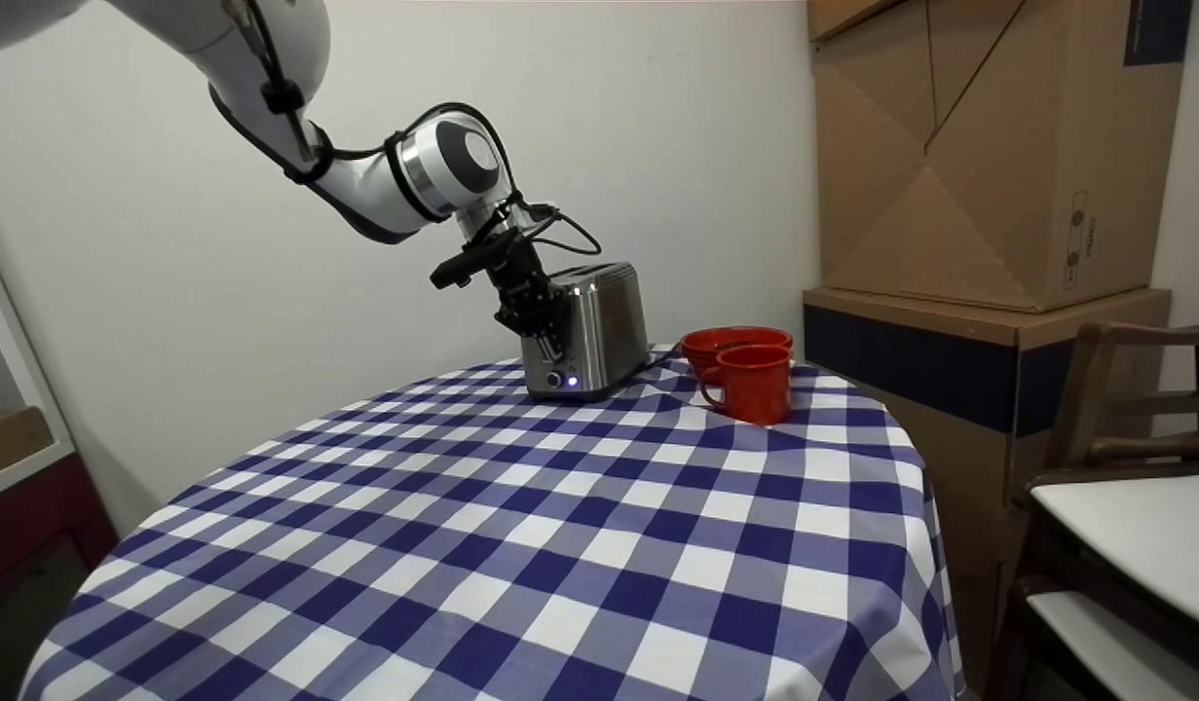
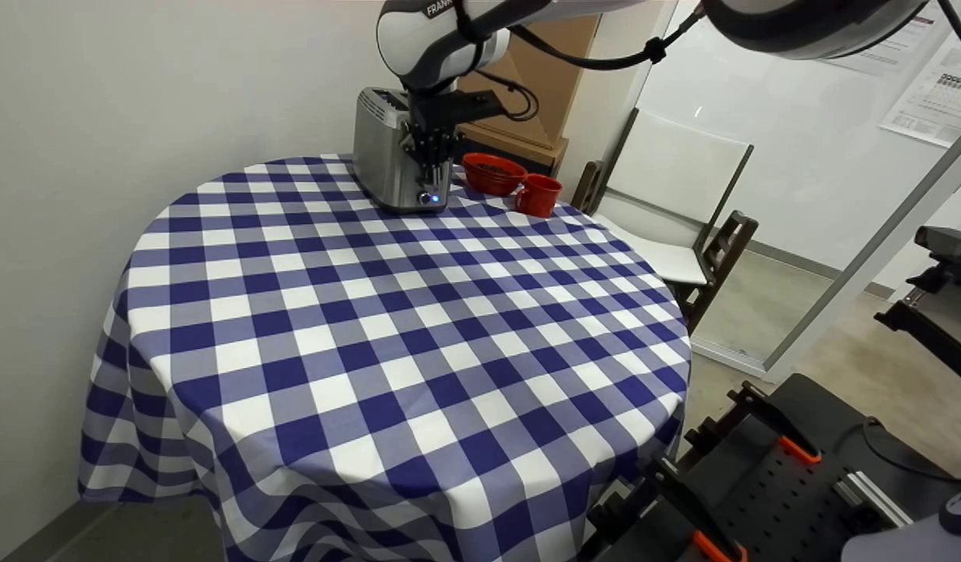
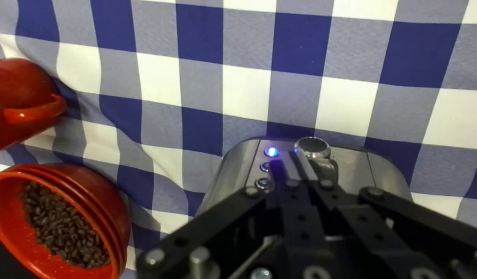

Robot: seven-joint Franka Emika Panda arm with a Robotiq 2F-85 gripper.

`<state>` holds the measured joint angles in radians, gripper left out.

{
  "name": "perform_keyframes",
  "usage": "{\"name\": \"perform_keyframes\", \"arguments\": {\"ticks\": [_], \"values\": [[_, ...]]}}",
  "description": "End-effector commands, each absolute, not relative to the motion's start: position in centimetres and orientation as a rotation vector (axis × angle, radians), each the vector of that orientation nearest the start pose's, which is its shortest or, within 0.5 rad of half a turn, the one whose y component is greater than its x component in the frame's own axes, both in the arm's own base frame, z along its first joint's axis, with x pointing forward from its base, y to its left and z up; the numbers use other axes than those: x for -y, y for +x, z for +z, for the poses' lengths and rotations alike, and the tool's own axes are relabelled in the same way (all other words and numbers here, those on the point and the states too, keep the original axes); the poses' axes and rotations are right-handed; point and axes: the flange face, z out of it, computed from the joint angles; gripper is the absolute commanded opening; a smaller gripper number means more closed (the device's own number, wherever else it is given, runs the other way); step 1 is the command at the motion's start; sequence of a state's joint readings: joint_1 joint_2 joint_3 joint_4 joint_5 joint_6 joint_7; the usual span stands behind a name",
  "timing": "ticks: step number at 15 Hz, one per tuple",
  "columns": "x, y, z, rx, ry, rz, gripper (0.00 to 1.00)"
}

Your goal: Turn on the toaster

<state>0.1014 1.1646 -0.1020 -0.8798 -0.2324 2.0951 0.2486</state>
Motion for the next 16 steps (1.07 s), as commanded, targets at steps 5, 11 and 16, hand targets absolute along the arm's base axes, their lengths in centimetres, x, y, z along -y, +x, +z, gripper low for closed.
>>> {"name": "perform_keyframes", "arguments": {"ticks": [5, 11, 16], "values": [[-2.4, 79.9, 18.9, -0.141, -3.385, -0.048, 0.0], [-2.2, 78.9, 26.4, -0.179, -3.267, 0.102, 0.0], [-2.7, 76.7, 32.2, -0.164, -3.284, 0.229, 0.49]]}}
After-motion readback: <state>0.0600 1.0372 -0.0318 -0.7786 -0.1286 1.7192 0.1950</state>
